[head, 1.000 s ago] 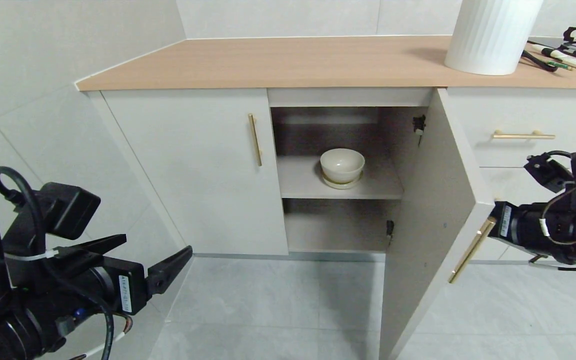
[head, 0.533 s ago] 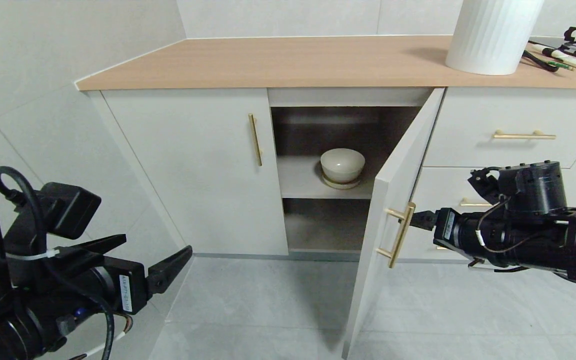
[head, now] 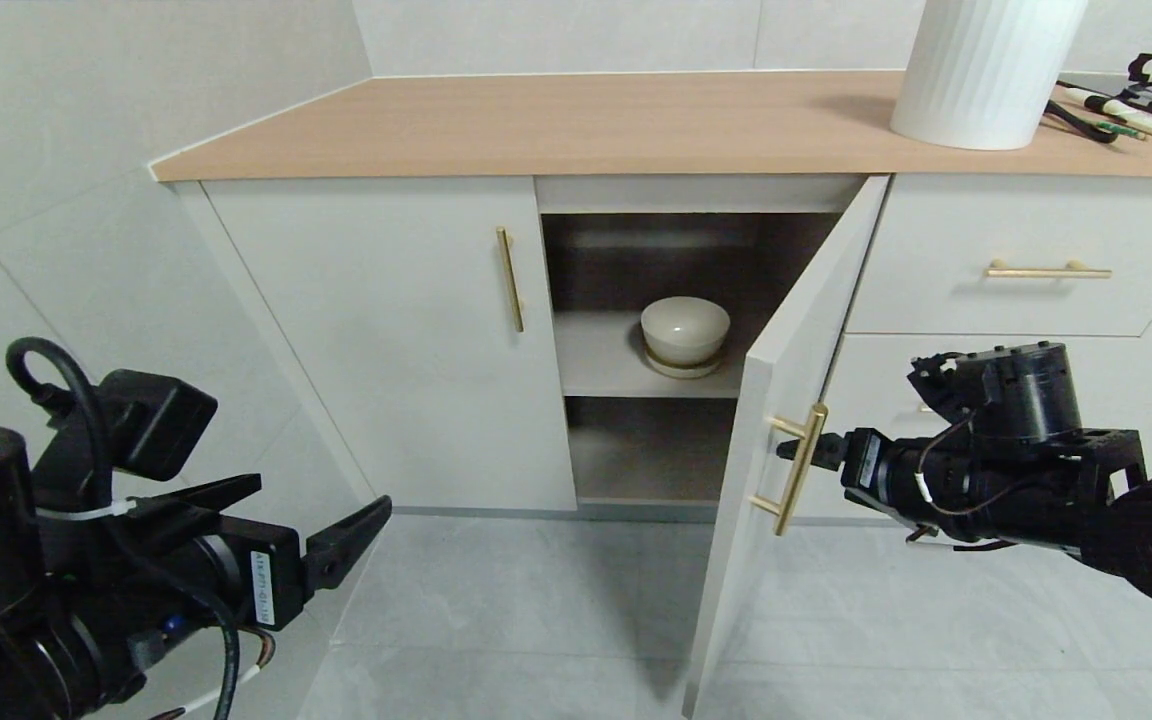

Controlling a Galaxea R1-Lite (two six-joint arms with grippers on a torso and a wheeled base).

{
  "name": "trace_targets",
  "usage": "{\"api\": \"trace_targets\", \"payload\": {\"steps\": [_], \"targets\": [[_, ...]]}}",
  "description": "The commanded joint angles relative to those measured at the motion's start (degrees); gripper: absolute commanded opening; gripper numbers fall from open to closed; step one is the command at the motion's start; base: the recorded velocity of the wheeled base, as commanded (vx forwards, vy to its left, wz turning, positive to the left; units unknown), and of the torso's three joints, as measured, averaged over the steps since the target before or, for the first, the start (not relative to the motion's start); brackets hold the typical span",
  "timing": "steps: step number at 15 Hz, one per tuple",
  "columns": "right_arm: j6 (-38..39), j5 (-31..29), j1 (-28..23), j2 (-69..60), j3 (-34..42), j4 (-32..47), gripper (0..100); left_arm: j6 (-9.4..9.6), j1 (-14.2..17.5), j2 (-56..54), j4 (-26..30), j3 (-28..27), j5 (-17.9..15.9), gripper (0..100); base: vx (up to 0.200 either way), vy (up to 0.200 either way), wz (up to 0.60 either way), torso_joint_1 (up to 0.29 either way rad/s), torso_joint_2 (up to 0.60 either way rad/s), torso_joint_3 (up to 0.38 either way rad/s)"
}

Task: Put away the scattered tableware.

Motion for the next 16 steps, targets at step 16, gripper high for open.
{"api": "trace_targets", "payload": {"steps": [16], "targets": [[14.59, -10.53, 2.79, 11.23, -6.25, -15.26, 100, -0.13, 0.01, 0.7, -0.04, 0.09, -0.03, 100, 0.075, 0.0, 0.0, 0.001, 0.0, 0.001]]}}
